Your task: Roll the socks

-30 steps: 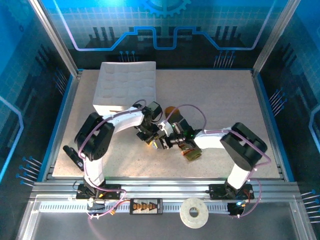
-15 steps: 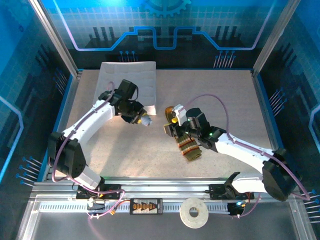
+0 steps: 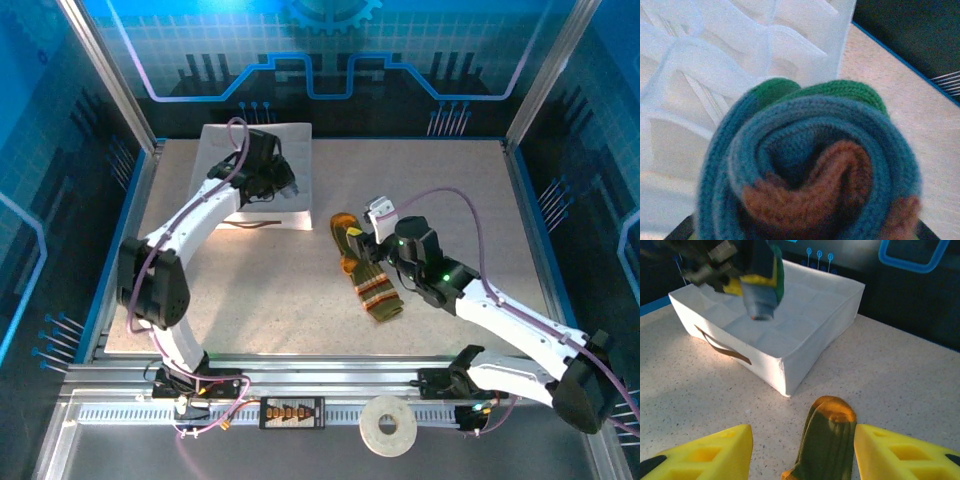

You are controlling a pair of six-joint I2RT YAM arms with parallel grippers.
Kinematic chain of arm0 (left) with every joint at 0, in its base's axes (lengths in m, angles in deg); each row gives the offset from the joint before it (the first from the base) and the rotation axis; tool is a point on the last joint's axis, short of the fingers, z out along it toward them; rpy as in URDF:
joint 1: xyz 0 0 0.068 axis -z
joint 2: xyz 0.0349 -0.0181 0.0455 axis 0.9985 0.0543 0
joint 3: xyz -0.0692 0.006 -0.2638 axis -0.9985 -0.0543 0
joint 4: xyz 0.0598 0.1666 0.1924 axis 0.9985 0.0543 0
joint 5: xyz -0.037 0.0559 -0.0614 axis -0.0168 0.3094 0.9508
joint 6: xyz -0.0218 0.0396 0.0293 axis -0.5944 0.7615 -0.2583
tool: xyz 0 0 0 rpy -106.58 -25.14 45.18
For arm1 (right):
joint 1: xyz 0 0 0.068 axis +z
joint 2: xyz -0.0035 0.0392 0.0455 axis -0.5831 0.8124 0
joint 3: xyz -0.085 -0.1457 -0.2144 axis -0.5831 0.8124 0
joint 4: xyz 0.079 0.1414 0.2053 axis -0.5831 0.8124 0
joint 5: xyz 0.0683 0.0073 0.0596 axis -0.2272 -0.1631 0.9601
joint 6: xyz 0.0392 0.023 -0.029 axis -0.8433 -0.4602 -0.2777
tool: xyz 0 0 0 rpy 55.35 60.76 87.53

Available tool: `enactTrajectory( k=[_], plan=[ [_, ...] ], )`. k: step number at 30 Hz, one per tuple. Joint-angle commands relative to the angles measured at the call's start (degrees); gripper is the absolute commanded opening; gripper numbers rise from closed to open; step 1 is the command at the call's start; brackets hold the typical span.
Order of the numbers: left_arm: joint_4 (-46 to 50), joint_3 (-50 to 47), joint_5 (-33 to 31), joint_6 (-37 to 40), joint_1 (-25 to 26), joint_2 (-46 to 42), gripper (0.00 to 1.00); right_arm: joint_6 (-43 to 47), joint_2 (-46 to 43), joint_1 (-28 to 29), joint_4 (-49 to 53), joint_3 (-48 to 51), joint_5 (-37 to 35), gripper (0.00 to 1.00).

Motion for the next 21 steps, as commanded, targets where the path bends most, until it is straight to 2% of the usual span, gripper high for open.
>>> enactTrajectory(
  k=[1,6,14,21],
  plan=[
    [-5.4,2.32,-6.52,5.96,1.5,4.23,0.0,1.73,-2.27,-0.6,2.01,0.3,-1.96,0.56],
    [-4.62,4.04,-11.2,9.13,4.17,7.92,0.0,1.43,-4.64,-0.53,4.85,0.62,-2.1,0.55],
    [-8.36,-3.12,-18.35,9.85,7.47,7.63,0.0,1.2,-7.67,-0.67,7.34,1.11,-2.9,0.55],
    [-10.18,-5.92,-20.37,9.14,7.82,7.71,0.0,0.72,-7.88,-0.63,10.0,0.05,-1.99,0.55]
  ],
)
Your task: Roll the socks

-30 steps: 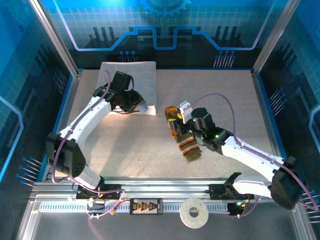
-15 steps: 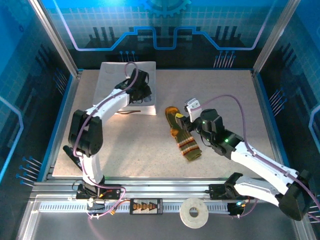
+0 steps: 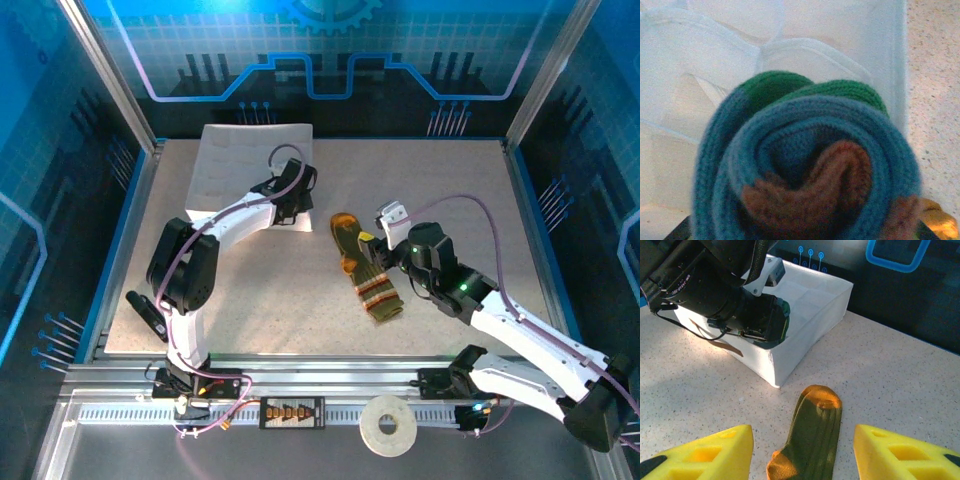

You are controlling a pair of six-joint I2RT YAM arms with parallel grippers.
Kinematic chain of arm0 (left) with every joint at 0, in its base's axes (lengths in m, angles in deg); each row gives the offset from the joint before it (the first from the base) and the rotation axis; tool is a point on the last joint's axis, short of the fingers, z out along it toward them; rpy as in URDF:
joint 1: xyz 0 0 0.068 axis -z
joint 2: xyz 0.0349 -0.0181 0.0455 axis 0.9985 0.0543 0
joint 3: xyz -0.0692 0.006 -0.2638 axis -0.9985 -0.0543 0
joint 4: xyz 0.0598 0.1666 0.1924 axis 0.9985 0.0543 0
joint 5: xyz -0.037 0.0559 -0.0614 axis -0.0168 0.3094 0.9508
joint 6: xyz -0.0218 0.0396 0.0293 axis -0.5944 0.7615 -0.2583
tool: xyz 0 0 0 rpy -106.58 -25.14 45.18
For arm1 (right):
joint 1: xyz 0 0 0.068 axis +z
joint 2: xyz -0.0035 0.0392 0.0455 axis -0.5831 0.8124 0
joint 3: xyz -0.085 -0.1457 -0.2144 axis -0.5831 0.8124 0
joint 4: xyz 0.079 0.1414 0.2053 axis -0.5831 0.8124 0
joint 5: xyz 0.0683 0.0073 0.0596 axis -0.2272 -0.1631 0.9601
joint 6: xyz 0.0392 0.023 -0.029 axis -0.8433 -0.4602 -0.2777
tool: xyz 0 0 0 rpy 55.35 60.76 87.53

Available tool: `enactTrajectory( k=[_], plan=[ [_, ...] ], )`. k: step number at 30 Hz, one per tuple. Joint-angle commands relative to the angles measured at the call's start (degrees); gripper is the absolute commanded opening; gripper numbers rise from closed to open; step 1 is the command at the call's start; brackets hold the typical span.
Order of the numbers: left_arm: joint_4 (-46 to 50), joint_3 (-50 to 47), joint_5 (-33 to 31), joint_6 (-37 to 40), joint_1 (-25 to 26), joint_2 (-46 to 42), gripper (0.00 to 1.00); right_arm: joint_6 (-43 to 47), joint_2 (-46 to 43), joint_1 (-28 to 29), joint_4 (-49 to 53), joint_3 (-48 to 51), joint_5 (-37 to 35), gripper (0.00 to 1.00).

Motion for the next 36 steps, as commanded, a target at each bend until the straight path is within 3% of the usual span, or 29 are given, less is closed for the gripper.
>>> enactTrajectory(
  k=[1,7,15,20,23,32,36],
  plan=[
    [-2.08,-0.33,-3.13,0.68,0.13,-0.78,0.0,-0.09,-1.07,-0.7,2.51,-0.39,-0.23,0.55],
    [-0.51,-0.52,-1.17,-0.38,0.21,-0.97,0.0,-0.16,-0.74,-0.67,2.88,0.05,-0.17,0.55],
    [2.39,-2.77,2.6,-3.82,0.29,-4.34,0.48,0.22,0.76,-0.8,1.42,0.01,-0.4,0.56],
    [5.91,-0.95,2.69,-5.5,0.27,-6.46,0.7,0.18,2.04,-1.04,0.4,-0.07,0.39,0.56],
    [9.05,1.7,3.63,-6.32,0.23,-7.01,0.77,0.26,2.65,-1.29,-0.17,-0.17,0.76,0.55],
    [15.21,5.53,7.2,-13.56,-0.31,-11.63,0.72,-1.93,4.06,-4.89,4.19,-1.56,0.54,0.52],
    [16.96,4.98,14.66,-17.74,-0.15,-15.33,0.65,-7.44,7.25,-8.32,10.28,-2.15,0.22,0.49]
  ],
)
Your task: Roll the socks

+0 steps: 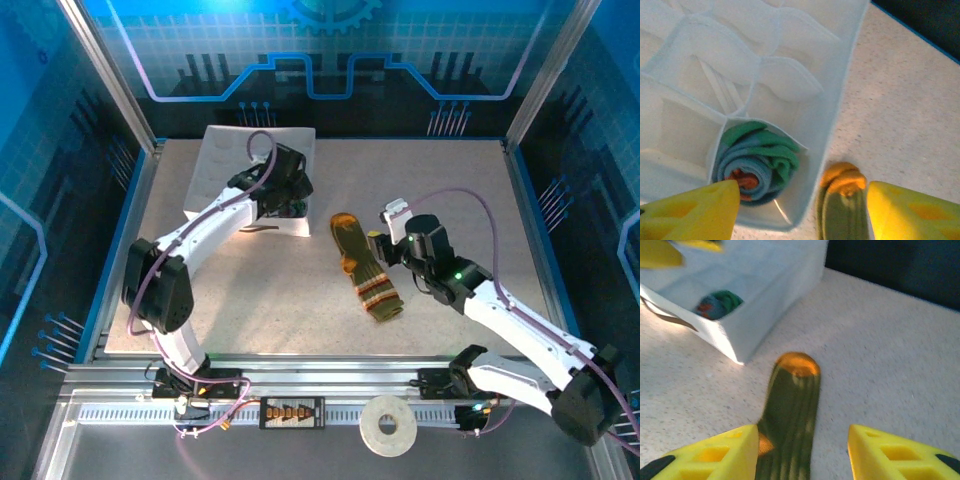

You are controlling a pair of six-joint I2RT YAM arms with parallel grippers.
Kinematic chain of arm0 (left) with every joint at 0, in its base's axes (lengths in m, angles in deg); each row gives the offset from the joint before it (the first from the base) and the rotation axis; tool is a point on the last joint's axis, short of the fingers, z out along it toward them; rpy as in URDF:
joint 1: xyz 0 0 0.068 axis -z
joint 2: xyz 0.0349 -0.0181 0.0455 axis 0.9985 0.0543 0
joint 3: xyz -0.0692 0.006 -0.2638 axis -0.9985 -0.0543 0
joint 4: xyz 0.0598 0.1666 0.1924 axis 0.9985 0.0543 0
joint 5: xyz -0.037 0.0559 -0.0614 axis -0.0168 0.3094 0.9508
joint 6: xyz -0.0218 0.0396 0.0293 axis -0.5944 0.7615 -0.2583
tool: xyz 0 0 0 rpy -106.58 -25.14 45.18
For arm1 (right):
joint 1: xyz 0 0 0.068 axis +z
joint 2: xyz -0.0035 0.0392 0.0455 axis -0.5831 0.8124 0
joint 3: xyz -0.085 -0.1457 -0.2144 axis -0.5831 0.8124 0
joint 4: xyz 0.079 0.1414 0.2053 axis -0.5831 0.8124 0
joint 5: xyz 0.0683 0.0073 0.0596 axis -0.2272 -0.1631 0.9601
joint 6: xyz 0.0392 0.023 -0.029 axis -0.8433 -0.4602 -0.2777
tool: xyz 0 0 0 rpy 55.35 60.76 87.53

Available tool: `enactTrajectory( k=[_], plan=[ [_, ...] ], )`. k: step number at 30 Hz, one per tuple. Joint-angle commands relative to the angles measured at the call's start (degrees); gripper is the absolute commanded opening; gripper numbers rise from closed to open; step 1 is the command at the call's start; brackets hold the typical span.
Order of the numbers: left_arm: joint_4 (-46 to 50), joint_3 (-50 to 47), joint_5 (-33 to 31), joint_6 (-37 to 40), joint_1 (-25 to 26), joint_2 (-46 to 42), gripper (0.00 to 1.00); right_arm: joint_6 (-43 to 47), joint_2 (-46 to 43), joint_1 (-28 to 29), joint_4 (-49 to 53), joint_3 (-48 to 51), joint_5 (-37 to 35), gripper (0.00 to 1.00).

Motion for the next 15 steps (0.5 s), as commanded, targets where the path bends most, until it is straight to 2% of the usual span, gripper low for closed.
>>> enactTrajectory(
  k=[1,4,6,10,12,15],
  plan=[
    [2.69,-0.17,9.32,-4.85,0.41,-4.89,0.62,-6.3,3.21,-2.85,7.94,-1.86,0.43,0.48],
    [1.98,-3.58,18.52,-7.06,2.41,-5.98,0.55,-10.63,7.73,-4.5,11.9,-1.67,3.23,0.44],
    [1.68,-6.64,22.35,-8.9,4.78,-6.24,0.52,-12.03,11.43,-5.04,12.31,-1.11,6.67,0.38],
    [-2.13,-14.49,25.63,-12.91,10.23,-6.8,0.51,-15.35,18.18,-5.4,10.52,0.43,9.14,0.33],
    [-5.1,-18.17,27.27,-16.1,11.43,-6.63,0.5,-17.01,20.3,-6.08,9.16,1.9,9.54,0.34],
    [-7.16,-21.82,27.63,-18.31,12.28,-6.61,0.51,-19.97,23.04,-6.69,7.03,4.21,14.0,0.36]
  ],
)
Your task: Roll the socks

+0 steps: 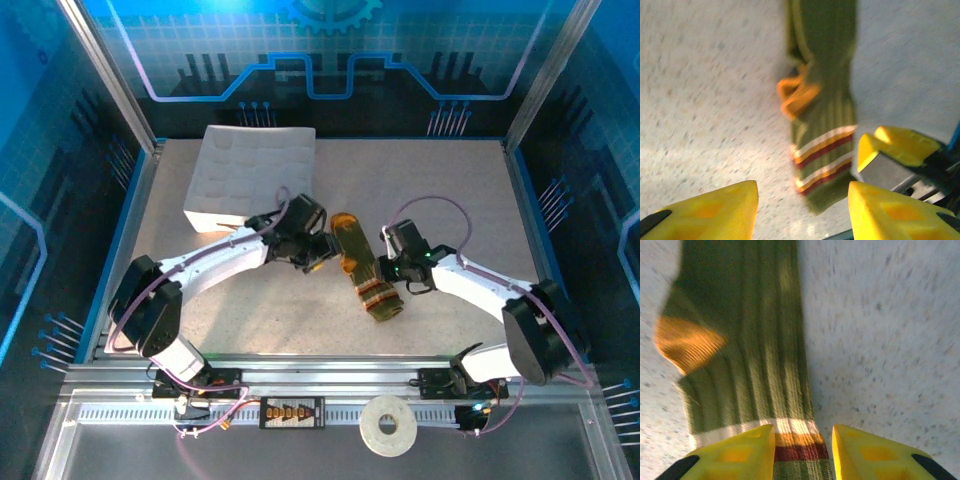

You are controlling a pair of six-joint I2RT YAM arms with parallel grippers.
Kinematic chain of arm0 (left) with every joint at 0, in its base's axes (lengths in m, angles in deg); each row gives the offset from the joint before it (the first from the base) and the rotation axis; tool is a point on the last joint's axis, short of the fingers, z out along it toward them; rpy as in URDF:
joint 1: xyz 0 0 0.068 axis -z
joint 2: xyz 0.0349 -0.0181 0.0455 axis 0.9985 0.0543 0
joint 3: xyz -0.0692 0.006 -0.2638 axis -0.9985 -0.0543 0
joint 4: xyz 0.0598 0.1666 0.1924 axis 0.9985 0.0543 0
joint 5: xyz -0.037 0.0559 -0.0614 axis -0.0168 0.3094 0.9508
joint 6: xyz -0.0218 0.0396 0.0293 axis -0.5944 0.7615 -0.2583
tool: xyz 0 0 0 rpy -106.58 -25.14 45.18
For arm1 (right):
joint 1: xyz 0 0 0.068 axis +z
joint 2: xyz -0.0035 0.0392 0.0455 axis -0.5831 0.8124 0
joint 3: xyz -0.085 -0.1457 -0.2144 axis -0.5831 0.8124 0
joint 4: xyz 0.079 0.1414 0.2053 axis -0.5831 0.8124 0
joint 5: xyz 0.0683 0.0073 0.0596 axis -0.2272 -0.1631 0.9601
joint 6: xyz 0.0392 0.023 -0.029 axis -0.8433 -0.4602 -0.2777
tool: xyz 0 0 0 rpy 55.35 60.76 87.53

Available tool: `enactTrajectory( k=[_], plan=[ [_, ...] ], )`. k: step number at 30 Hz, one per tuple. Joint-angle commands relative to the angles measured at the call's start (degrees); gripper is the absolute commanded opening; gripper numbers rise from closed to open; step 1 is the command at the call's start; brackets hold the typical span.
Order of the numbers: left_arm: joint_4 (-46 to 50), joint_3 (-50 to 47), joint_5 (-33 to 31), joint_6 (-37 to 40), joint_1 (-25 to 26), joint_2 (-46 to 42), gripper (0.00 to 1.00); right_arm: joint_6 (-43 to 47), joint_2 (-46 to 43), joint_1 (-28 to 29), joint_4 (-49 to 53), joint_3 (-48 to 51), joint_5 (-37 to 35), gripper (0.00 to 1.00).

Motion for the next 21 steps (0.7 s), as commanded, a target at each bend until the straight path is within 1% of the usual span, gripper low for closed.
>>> enactTrajectory(
  k=[1,3,8,11,15,17,19,21],
  plan=[
    [-2.8,-2.5,3.04,-4.62,-0.32,-0.05,0.51,-6.06,2.55,-0.7,-1.73,2.7,6.44,0.37],
    [-2.23,-3.9,2.57,-4.47,-0.93,-0.64,0.53,-9.62,3.89,0.74,-3.72,4.33,8.86,0.39],
    [-0.89,-7.25,2.17,-3.66,-4.38,-4.44,0.54,-20.11,5.64,7.17,-10.74,7.0,10.03,0.44],
    [0.18,-9.19,2.05,-2.44,-6.93,-6.99,0.54,-26.66,8.32,10.78,-14.0,4.99,10.86,0.45],
    [0.65,-12.05,2.3,-1.79,-9.73,-10.1,0.54,-35.93,13.25,14.87,-22.15,0.96,14.79,0.45],
    [1.33,-13.05,1.98,-1.48,-10.56,-11.49,0.54,-36.76,14.56,17.12,-21.21,-2.38,14.48,0.45],
    [2.08,-14.02,1.44,-1.31,-10.93,-13.03,0.54,-34.62,14.42,18.9,-15.86,-5.96,11.62,0.46],
    [2.25,-15.13,1.35,-1.56,-11.02,-14.55,0.54,-32.15,12.69,19.25,-13.13,-6.56,9.0,0.47]
  ],
)
